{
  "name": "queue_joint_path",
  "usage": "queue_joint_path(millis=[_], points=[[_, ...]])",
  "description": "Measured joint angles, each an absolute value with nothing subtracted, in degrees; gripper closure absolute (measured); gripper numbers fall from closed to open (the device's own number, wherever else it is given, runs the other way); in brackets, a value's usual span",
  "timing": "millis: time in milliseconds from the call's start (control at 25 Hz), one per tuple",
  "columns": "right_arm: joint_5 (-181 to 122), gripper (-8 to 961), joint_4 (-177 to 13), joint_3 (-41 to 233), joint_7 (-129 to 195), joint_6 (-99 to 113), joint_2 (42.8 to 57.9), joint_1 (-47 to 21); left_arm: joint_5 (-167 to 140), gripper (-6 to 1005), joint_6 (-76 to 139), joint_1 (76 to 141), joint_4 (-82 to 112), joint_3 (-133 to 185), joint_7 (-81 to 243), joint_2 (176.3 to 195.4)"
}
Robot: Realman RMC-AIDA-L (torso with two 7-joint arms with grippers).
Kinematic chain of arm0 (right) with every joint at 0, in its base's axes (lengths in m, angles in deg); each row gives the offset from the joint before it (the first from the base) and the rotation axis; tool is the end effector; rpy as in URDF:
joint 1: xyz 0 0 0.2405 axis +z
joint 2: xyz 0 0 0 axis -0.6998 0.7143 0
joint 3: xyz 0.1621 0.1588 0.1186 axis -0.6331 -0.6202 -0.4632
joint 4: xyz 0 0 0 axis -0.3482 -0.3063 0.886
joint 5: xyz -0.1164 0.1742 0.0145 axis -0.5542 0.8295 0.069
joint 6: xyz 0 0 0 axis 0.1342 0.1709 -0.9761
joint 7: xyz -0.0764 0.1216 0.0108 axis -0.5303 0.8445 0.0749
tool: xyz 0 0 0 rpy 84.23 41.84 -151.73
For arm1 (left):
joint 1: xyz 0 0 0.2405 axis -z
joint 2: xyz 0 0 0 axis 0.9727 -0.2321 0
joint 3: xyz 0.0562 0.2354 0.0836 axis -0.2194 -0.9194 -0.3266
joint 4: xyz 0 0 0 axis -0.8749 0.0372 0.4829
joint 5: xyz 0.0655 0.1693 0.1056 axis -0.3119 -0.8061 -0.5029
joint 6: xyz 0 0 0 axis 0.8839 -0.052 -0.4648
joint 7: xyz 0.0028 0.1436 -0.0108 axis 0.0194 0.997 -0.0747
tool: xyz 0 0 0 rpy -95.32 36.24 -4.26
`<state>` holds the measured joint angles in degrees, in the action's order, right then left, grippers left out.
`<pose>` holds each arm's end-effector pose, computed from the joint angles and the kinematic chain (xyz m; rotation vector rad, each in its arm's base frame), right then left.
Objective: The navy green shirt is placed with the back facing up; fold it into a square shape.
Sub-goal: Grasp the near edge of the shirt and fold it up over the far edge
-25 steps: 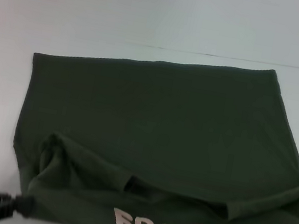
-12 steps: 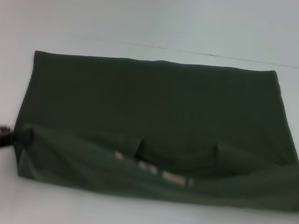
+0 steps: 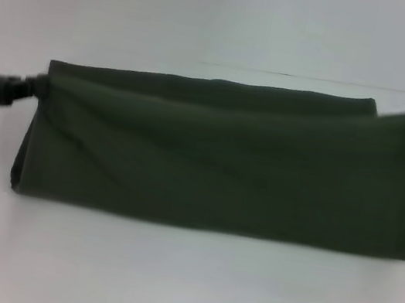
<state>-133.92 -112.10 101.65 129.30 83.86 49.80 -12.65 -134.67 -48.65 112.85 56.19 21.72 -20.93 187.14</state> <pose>0.3153 0.3570 0.0914 -2.1444 1.1730 0.9392 -0.2996 0.3628 0.0798 -2.2689 -1.1712 -0.7268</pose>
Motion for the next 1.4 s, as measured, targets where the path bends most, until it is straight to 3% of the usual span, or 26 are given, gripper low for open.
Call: queue_joint_path(millis=[520,1400], points=[[-131.2,923,-102.7,104.3,121.2,54.5,52.93,-4.6,-134.4,963,-22.4,120.7,50.7,14.0,-20.4,187.61],[-128.0,922,-100.2,105.7,117.8,45.5,53.36,-1.3,-129.9,963,-9.8,123.0,47.8,7.0,-18.2,188.55]])
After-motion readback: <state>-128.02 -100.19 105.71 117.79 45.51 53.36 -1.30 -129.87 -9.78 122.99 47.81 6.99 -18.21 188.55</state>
